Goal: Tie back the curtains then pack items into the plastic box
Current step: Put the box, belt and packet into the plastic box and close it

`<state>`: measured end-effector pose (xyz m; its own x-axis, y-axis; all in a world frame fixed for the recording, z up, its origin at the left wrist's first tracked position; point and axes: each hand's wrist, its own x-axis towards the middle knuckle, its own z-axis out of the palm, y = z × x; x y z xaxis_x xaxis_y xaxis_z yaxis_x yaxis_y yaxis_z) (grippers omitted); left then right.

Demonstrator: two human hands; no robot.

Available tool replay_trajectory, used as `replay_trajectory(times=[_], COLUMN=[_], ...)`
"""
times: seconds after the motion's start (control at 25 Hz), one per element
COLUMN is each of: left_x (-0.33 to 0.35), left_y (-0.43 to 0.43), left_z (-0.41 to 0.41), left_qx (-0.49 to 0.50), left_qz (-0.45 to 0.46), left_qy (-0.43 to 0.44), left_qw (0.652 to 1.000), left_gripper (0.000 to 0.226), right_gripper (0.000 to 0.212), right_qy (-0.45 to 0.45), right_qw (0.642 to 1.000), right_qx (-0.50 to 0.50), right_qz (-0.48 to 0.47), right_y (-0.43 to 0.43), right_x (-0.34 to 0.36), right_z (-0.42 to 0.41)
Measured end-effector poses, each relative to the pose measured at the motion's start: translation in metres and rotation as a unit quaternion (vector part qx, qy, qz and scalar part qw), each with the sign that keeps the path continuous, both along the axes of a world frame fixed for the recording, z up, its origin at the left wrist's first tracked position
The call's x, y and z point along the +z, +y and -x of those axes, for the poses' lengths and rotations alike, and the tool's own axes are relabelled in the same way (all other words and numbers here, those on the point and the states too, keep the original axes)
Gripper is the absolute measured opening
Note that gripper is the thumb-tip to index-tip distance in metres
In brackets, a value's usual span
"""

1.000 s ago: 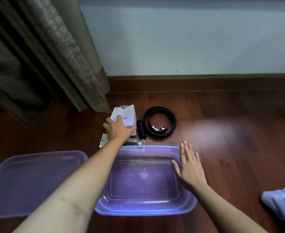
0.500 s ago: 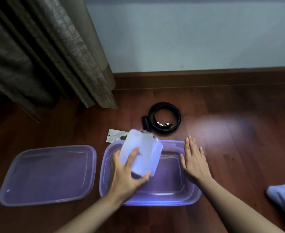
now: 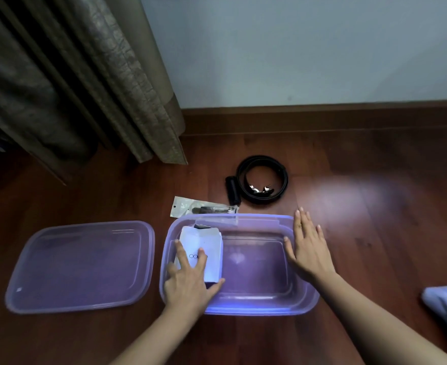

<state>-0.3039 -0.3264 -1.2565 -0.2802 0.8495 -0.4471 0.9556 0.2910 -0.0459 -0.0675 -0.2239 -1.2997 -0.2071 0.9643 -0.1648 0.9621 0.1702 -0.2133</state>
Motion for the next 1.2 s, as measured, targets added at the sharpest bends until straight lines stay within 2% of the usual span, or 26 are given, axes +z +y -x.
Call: replay_trajectory(times=[0.12,0.28,0.32,0.4,0.48,0.6,0.64,0.72,0.8,0.88,1.04,1.2], left_x=[-0.003,-0.002,0.0,0.007,0.011,0.017,0.017,0.009,-0.01,-0.024,-0.042,-0.044], left_y=[0.003,0.002,0.002,0.011,0.035,0.108,0.134,0.182,0.211,0.226,0.232,0.232], left_z=[-0.002,-0.002,-0.003,-0.006,-0.007,-0.018,-0.021,-0.03,-0.043,-0.055,-0.068,-0.059], left_qx=[-0.012,-0.021,-0.032,-0.064,-0.12,-0.172,-0.171,-0.177,-0.242,-0.296,-0.321,-0.349], left_qz=[0.009,0.016,-0.007,-0.112,-0.218,-0.313,-0.305,-0.216,-0.127,-0.077,-0.085,-0.099], left_qy=[0.036,0.046,0.049,0.047,0.028,-0.064,-0.102,-0.148,-0.102,-0.044,0.021,0.008], left_qw=[0.999,0.999,0.998,0.991,0.968,0.932,0.931,0.949,0.956,0.951,0.943,0.932], left_gripper=[0.089,0.106,0.107,0.097,0.079,0.046,0.042,0.044,0.055,0.06,0.039,0.03], right_gripper=[0.085,0.085,0.084,0.083,0.083,0.083,0.083,0.082,0.082,0.082,0.08,0.078], right_qy=[-0.003,0.008,0.013,0.024,0.03,0.039,0.043,0.05,0.057,0.066,0.081,0.122], right_qw=[1.0,1.0,1.0,1.0,1.0,0.999,0.999,0.999,0.998,0.998,0.996,0.992], right_qx=[0.001,-0.001,-0.001,-0.004,-0.004,-0.001,0.0,-0.001,-0.001,-0.001,0.001,-0.004], right_qz=[0.003,0.0,-0.001,-0.002,-0.003,0.003,0.006,0.01,0.011,0.018,0.024,0.032], right_y=[0.0,0.0,0.0,0.0,0.0,0.0,0.0,0.0,0.001,0.003,0.002,0.001], right_x=[0.0,0.0,0.0,0.0,0.0,-0.001,-0.001,-0.001,-0.001,0.0,0.001,-0.002], right_z=[0.0,0.0,0.0,0.0,0.0,-0.001,-0.002,-0.003,-0.003,-0.003,-0.003,-0.005])
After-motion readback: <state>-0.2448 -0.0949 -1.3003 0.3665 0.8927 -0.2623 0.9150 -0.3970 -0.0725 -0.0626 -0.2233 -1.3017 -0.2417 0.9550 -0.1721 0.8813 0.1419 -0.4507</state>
